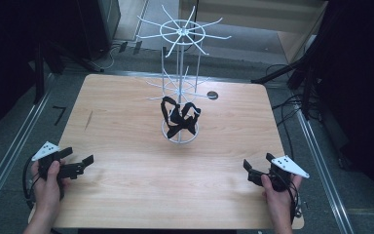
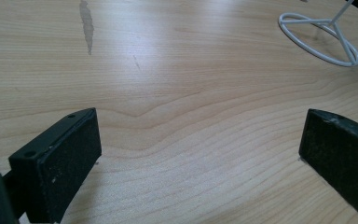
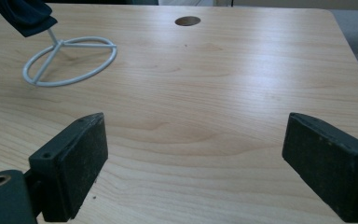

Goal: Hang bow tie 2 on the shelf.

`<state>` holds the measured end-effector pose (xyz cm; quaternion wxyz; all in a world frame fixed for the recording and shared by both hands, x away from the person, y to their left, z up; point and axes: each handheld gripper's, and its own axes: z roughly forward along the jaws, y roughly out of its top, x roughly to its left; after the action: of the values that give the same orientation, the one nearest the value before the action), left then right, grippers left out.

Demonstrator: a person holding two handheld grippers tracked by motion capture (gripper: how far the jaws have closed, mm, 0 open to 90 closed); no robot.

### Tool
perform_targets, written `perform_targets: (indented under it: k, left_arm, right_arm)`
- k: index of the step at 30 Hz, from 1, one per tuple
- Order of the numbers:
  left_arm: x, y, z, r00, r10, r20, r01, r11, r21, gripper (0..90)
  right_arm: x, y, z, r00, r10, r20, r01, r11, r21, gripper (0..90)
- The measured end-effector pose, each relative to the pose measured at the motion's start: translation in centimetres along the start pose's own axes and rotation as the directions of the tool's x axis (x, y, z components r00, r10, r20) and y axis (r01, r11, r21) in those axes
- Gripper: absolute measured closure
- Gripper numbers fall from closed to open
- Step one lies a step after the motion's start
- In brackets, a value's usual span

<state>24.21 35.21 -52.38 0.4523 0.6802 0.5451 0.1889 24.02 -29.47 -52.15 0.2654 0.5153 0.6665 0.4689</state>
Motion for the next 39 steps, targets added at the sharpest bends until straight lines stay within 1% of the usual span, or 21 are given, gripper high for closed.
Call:
perform_targets:
  k: [1, 3, 5, 11, 14, 15, 17, 18, 24, 30, 34, 39]
  left_arm:
    - [0.0, 0.0, 0.0, 1.0000, 0.000, 0.000, 0.000, 1.0000, 0.000, 0.0]
    - [0.0, 0.0, 0.0, 1.0000, -0.001, -0.001, 0.001, 1.0000, 0.000, 0.0]
    - [0.0, 0.0, 0.0, 1.0000, -0.001, -0.001, 0.001, 1.0000, 0.000, 0.0]
    - [0.0, 0.0, 0.0, 1.0000, 0.000, 0.000, 0.000, 1.0000, 0.002, 0.0]
    - [-0.1, 0.0, 0.0, 1.0000, 0.001, -0.001, -0.001, 1.0000, 0.002, 0.0]
    - [-0.1, 0.0, 0.0, 1.0000, -0.001, 0.000, 0.001, 1.0000, 0.002, 0.0]
    - [-0.1, 0.0, 0.0, 1.0000, -0.001, 0.000, 0.001, 1.0000, 0.003, 0.0]
    - [-0.1, 0.0, 0.0, 1.0000, -0.001, 0.001, 0.001, 1.0000, 0.003, 0.0]
    - [-0.1, 0.0, 0.0, 1.0000, -0.001, 0.001, 0.001, 1.0000, 0.003, 0.0]
    - [0.0, 0.0, 0.0, 1.0000, -0.001, 0.001, 0.001, 1.0000, 0.003, 0.0]
    - [-0.1, 0.0, 0.0, 1.0000, -0.001, 0.000, 0.001, 1.0000, 0.003, 0.0]
    - [-0.1, 0.0, 0.0, 1.0000, -0.001, 0.000, 0.001, 1.0000, 0.003, 0.0]
  right_arm:
    - [0.0, 0.0, 0.0, 1.0000, 0.000, 0.000, 0.000, 1.000, 0.000, 7.1]
    - [-0.5, -0.3, -0.3, 0.9999, 0.010, 0.009, -0.010, 1.000, 0.006, 7.1]
    - [-0.7, -0.4, -0.4, 0.9999, 0.005, 0.016, -0.005, 1.000, 0.006, 7.1]
    - [-1.9, -1.1, -1.3, 0.9991, 0.019, 0.037, -0.019, 1.000, 0.009, 7.1]
    - [-2.2, -1.4, -1.7, 0.9988, 0.018, 0.046, -0.018, 1.000, 0.020, 7.1]
    - [-2.4, -1.5, -1.7, 0.9986, 0.005, 0.052, -0.007, 1.000, 0.023, 7.1]
    - [-2.5, -1.7, -1.8, 0.9984, 0.008, 0.055, -0.010, 1.000, 0.029, 7.0]
    - [-2.9, -1.9, -2.1, 0.9982, 0.006, 0.060, -0.009, 0.999, 0.035, 7.0]
    - [-3.8, -2.3, -2.9, 0.9968, 0.034, 0.072, -0.036, 0.999, 0.020, 7.0]
    - [-4.5, -2.9, -3.6, 0.9957, 0.040, 0.084, -0.042, 0.999, 0.027, 7.0]
    - [-5.2, -3.3, -4.1, 0.9935, 0.060, 0.096, -0.063, 0.998, 0.029, 7.0]
    - [-5.6, -3.7, -4.6, 0.9926, 0.062, 0.104, -0.067, 0.997, 0.041, 6.6]
